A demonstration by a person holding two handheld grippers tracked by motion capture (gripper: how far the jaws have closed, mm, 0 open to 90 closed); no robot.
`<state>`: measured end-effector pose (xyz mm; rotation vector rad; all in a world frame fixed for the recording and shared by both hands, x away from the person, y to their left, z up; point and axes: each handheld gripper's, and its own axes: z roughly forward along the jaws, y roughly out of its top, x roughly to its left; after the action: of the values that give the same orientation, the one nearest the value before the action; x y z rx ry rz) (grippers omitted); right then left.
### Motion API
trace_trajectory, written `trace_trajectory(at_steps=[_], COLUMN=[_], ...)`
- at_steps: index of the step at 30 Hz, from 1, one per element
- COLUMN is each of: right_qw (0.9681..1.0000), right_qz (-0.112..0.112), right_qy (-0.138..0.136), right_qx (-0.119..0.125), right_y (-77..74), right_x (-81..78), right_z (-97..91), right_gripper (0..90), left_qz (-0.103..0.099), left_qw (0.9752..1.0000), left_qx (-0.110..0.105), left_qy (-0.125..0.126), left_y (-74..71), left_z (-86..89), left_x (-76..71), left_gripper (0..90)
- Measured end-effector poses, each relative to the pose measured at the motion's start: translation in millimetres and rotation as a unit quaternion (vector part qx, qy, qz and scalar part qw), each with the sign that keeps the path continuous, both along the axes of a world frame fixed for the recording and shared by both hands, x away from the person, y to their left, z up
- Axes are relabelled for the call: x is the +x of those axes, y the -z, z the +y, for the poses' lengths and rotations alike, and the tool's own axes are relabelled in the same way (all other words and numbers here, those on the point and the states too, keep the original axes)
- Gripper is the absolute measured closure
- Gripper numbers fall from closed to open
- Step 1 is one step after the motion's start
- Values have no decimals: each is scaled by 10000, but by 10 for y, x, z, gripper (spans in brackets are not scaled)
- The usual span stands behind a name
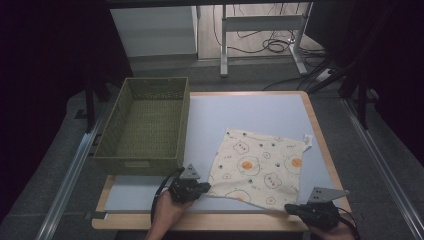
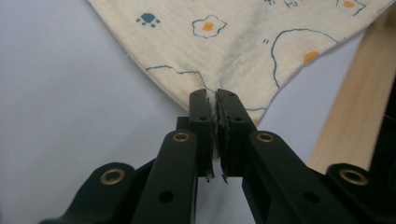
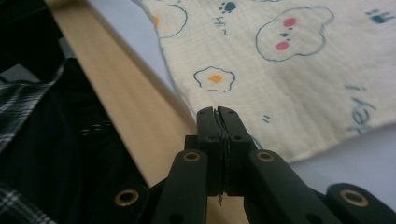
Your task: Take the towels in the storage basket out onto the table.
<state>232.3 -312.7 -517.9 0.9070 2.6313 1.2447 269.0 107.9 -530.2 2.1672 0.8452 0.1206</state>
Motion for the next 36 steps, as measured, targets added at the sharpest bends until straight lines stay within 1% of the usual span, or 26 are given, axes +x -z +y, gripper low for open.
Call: trace_trajectory(at_steps=[1, 2, 3, 5, 7, 8, 10, 12, 14, 15, 16, 19, 22, 23, 24, 28, 29, 30, 32, 34, 35, 36], right_qw=[10000, 10000, 10000, 10000, 9997, 9996, 9992, 9986, 9976, 9976, 9964, 9951, 9929, 9915, 9902, 9865, 9852, 9842, 9816, 9792, 9781, 9766], right_qz=[37, 54, 27, -54, -68, -76, -127, -148, -78, -78, -35, -50, -161, -226, -290, -327, -368, -412, -445, -416, -409, -410], right_qy=[-43, -42, -19, 44, 167, 225, 370, 498, 685, 685, 843, 989, 1175, 1277, 1355, 1589, 1650, 1696, 1830, 1967, 2024, 2093], right_qx=[21, 17, 15, 48, 156, 165, 118, 114, 106, 106, 116, 52, -55, -119, -169, -247, -279, -294, -318, -277, -277, -283], right_y=[7, 4, -10, -60, -122, -151, -191, -205, -205, -205, -198, -195, -185, -180, -173, -163, -169, -176, -189, -203, -205, -204], right_x=[-11, -20, -22, 3, 48, 77, 152, 263, 403, 403, 564, 744, 917, 970, 1027, 1263, 1317, 1369, 1476, 1582, 1638, 1689], right_z=[13, 22, 24, 5, -34, -51, -80, -118, -159, -159, -200, -240, -279, -293, -311, -400, -417, -434, -461, -485, -495, -500], right_gripper=[853, 820, 793, 750, 718, 701, 675, 651, 621, 621, 602, 569, 541, 532, 518, 511, 534, 562, 615, 654, 665, 672], left_qz=[-5, -77, -135, -250, -349, -399, -477, -517, -610, -610, -638, -727, -717, -726, -743, -772, -764, -741, -759, -793, -804, -861], left_qw=[10000, 9999, 9999, 9996, 9991, 9987, 9983, 9979, 9972, 9972, 9970, 9961, 9959, 9957, 9954, 9943, 9941, 9941, 9932, 9926, 9923, 9912], left_qx=[-24, -48, -74, -94, -166, -182, -185, -214, -190, -190, -173, -81, -99, -105, -52, 166, 184, 157, 171, 178, 221, 311], left_qy=[-16, -54, -60, -126, -179, -244, -286, -330, -381, -381, -409, -490, -541, -566, -599, -718, -745, -783, -869, -905, -914, -955], left_y=[-1, -10, -24, -65, -103, -116, -128, -126, -122, -122, -124, -140, -151, -150, -149, -140, -141, -139, -141, -142, -140, -137], left_z=[5, 4, -1, -31, -73, -103, -164, -236, -313, -313, -378, -455, -510, -530, -553, -639, -655, -670, -696, -719, -733, -748], left_x=[-13, -15, -3, 61, 157, 214, 347, 492, 636, 636, 781, 992, 1208, 1276, 1343, 1603, 1664, 1723, 1826, 1921, 1964, 1999], left_gripper=[789, 712, 662, 602, 554, 520, 502, 476, 459, 444, 443, 437, 424, 424, 423, 424, 437, 455, 488, 513, 526, 539])
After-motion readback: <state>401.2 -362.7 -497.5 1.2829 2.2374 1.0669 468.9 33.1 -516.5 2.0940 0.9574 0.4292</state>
